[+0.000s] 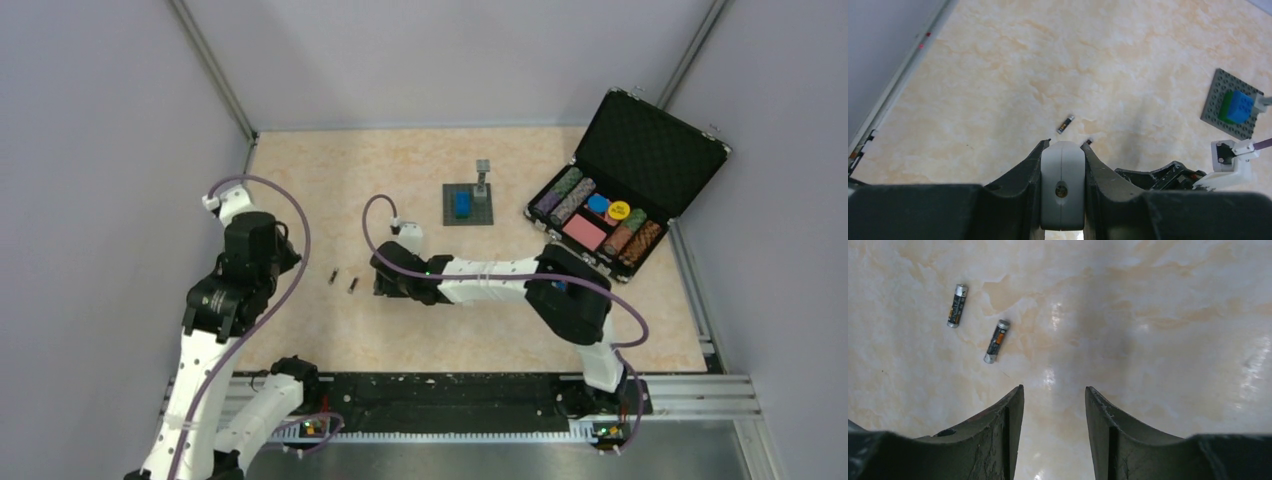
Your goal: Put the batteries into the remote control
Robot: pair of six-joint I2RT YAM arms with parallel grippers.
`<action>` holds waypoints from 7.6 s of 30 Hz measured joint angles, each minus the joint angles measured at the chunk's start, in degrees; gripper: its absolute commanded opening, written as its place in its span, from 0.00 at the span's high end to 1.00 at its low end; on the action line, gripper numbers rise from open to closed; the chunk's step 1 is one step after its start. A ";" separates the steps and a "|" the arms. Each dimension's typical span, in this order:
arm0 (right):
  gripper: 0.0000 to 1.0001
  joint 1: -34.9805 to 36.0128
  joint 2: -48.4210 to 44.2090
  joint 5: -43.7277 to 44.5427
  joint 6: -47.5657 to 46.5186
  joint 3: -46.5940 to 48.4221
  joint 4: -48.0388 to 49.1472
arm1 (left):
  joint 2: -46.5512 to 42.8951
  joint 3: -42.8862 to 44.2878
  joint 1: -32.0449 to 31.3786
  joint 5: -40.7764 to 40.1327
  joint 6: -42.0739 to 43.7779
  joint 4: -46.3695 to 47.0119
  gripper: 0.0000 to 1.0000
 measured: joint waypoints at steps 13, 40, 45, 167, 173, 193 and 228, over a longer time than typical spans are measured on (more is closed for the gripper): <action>0.62 7.04 21.59 12.76 -0.13 30.14 -10.51 | -8.46 4.90 0.00 -14.84 -2.89 -4.70 1.00; 0.78 8.04 33.27 22.73 -3.26 50.77 -30.51 | -11.61 10.29 0.00 -20.35 -3.48 -7.08 1.00; 0.97 8.44 32.76 24.11 -4.11 49.20 -29.70 | -11.67 10.36 0.00 -20.09 -3.50 -7.10 1.00; 0.74 -1.25 -36.46 -19.50 -23.10 -5.14 -28.39 | 31.98 -21.92 -4.28 89.68 -23.02 46.60 1.00; 0.75 -1.25 -37.11 -19.32 -24.52 -5.75 -28.22 | 32.50 -21.92 -4.28 89.66 -22.10 46.38 1.00; 0.76 -1.20 -37.68 -21.33 -30.38 -7.15 -28.83 | 34.36 -21.90 -4.28 89.61 -21.07 45.51 1.00; 0.98 1.20 -36.96 -16.79 -24.65 -8.92 -28.39 | 34.77 -21.90 -4.39 87.19 -22.25 46.23 1.00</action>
